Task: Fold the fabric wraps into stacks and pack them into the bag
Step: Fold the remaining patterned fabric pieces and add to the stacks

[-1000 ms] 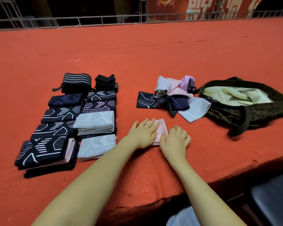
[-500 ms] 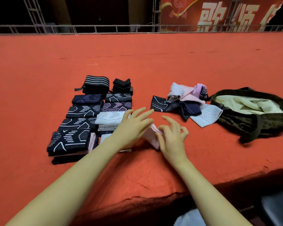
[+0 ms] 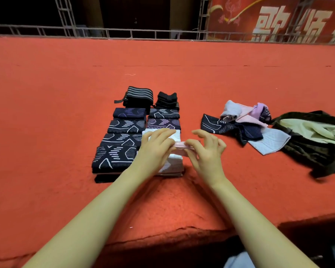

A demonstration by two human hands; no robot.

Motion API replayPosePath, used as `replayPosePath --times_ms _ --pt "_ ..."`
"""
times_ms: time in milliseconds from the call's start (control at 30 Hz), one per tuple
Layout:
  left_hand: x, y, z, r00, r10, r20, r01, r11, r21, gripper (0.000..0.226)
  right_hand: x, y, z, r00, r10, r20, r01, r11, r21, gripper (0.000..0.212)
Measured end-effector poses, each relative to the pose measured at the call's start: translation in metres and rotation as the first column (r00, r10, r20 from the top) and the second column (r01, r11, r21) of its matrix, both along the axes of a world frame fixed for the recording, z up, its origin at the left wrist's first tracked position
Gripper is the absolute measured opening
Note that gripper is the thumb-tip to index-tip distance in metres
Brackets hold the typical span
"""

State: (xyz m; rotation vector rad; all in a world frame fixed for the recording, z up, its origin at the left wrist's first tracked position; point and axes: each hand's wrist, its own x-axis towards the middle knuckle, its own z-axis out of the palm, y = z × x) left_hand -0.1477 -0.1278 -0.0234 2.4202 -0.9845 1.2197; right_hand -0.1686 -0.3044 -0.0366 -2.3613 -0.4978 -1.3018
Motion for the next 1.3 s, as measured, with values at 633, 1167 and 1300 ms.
replayPosePath --times_ms 633,1167,1300 --pt "-0.017 0.040 -0.025 0.994 0.096 -0.049 -0.092 0.994 0.061 0.020 0.011 0.014 -0.016 0.960 0.184 -0.210 -0.203 0.977 -0.072 0.028" --pt "-0.006 0.033 -0.045 0.916 0.337 -0.220 -0.263 0.915 0.306 0.038 0.012 0.018 -0.027 0.838 0.116 -0.532 -0.087 0.993 0.080 0.038" --pt "-0.009 0.031 -0.046 0.870 0.451 -0.199 -0.365 0.861 0.355 0.045 0.014 0.024 -0.029 0.817 -0.048 -0.575 0.017 0.998 -0.058 0.053"
